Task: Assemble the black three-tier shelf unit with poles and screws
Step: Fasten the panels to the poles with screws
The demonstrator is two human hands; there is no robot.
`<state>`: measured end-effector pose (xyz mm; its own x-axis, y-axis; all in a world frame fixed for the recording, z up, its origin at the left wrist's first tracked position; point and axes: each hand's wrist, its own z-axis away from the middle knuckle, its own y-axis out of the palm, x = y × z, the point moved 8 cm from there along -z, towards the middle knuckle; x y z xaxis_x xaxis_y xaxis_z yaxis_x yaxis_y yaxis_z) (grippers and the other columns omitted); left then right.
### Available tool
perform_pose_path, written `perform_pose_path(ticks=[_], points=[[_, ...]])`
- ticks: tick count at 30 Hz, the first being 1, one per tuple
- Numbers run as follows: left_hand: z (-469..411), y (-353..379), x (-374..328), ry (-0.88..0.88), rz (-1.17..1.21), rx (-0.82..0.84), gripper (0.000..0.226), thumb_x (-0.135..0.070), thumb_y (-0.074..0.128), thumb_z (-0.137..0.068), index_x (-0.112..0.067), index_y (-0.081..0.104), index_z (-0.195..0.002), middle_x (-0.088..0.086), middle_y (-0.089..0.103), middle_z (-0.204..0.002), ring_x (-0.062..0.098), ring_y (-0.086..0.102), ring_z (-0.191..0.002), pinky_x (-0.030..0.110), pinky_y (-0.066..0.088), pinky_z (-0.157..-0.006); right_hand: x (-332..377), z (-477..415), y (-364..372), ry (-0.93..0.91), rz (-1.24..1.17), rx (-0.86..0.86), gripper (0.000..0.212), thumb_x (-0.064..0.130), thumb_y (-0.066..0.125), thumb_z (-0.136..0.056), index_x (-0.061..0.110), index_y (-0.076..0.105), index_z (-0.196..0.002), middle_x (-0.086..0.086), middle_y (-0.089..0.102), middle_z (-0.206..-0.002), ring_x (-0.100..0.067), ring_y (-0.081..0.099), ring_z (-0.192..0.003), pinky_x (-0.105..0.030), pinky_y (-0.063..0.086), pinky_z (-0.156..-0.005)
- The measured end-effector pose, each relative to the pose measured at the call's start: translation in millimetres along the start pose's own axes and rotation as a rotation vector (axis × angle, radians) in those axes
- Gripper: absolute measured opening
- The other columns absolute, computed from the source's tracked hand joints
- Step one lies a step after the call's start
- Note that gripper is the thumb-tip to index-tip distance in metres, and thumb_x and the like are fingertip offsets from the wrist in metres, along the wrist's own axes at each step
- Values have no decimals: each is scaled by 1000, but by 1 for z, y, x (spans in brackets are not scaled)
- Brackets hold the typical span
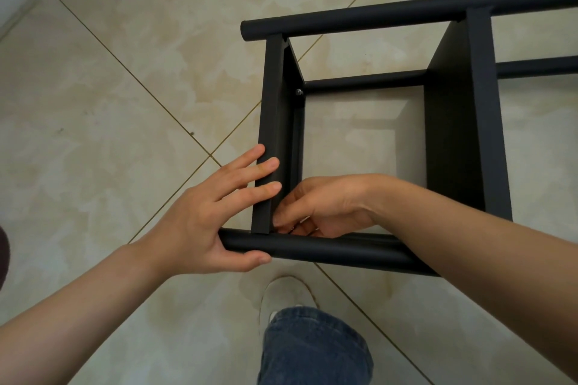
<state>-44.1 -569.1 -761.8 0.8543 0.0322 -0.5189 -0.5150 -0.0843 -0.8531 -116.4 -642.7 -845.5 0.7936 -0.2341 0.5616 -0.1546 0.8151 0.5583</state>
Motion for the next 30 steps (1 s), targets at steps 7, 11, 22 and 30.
perform_pose_path(ticks=[7,11,22,30], points=[[0,1,1,1,9,-9,73,-56,70,-88,-10,51,-141,14,44,-154,35,30,-151,35,33,-120,2,-2,1,-26,41,-20,12,16,61,-97,16,71,-90,0,65,-78,-13,58,-76,-29,50,-80],[1,3,1,1,21,-18,73,-55,69,-88,-9,51,-140,16,45,-153,36,30,-151,35,34,-119,0,-2,1,-17,62,-43,13,18,61,-98,17,70,-89,1,64,-78,-14,58,-79,-27,49,-78],[2,1,0,-15,19,-9,72,-56,68,-89,-8,53,-140,14,44,-154,33,28,-152,32,32,-120,6,-3,0,-69,119,-104,12,20,63,-95,16,73,-92,1,71,-87,-12,64,-85,-25,52,-80],[0,0,0,-25,24,-6,71,-55,68,-88,-7,55,-138,15,44,-154,34,28,-152,31,33,-119,4,1,-2,-61,96,-67,16,16,64,-95,21,76,-86,2,73,-91,-13,64,-90,-27,52,-82]])
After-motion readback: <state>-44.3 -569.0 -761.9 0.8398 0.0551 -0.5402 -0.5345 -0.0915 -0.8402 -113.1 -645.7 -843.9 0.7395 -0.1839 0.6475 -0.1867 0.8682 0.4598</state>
